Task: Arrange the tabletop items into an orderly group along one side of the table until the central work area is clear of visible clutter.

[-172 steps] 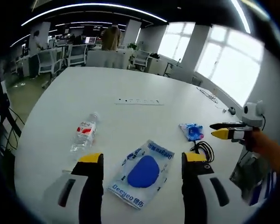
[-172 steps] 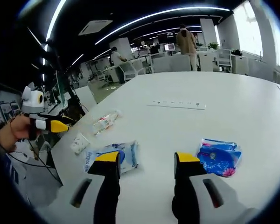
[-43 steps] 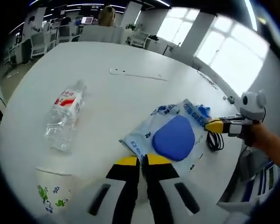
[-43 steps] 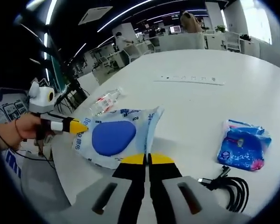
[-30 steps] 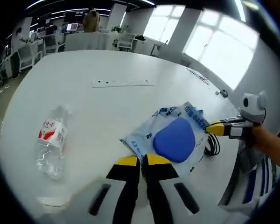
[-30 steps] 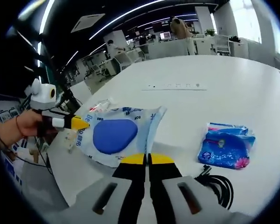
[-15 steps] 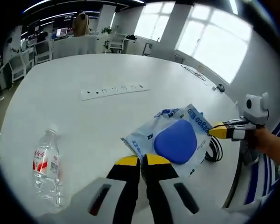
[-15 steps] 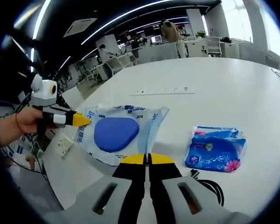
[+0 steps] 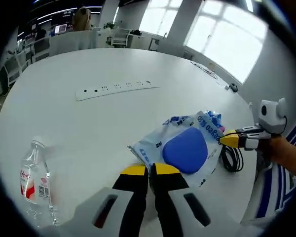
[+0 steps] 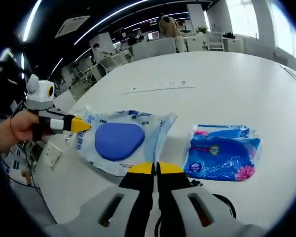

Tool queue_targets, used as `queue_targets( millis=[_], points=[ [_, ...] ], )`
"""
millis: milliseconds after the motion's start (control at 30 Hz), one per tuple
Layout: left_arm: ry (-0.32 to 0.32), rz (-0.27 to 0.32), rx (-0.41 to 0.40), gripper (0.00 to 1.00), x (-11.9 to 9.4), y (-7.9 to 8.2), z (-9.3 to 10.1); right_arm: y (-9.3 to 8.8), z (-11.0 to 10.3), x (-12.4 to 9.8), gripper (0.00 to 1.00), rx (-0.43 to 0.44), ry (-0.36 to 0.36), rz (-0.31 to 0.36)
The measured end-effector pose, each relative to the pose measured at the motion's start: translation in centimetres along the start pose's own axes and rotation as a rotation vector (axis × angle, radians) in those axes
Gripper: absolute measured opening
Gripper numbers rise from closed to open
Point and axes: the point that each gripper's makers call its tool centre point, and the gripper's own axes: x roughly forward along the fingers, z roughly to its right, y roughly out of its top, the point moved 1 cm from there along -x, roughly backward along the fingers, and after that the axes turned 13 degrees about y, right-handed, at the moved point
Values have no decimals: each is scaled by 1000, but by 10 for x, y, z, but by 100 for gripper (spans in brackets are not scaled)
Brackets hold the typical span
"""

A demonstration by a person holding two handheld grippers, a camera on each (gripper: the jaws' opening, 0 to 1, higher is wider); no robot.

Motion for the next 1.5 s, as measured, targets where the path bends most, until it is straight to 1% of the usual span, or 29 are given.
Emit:
queue_targets(
  millis=[100, 267, 400, 567, 833, 933, 1067, 1500],
  points=[
    [-2, -6, -3, 0, 8, 0, -2, 1, 5, 4, 0, 1, -9, -4],
    [-5, -11, -6, 0, 20, -1, -4, -5, 11, 12, 0, -5, -24, -26],
    [-14, -8, -38, 0, 25, 0, -4, -9, 17, 14, 0, -5, -38, -35],
    [-15, -13, -31, 0, 30, -4, -4, -12, 17, 16, 0, 3, -42, -38],
    [-14, -24, -30, 0, 36, -7, -3, -15, 23, 20, 0, 4, -61, -44],
    [-13, -29, -32, 0, 37, -9, -5, -13, 23, 20, 0, 16, -58, -29],
    [-12, -24, -46, 0, 38, -9, -5, -14, 24, 20, 0, 17, -56, -33],
    [-15, -19, -53, 1, 38, -9, -8, -10, 26, 18, 5, 23, -66, -18]
  ],
)
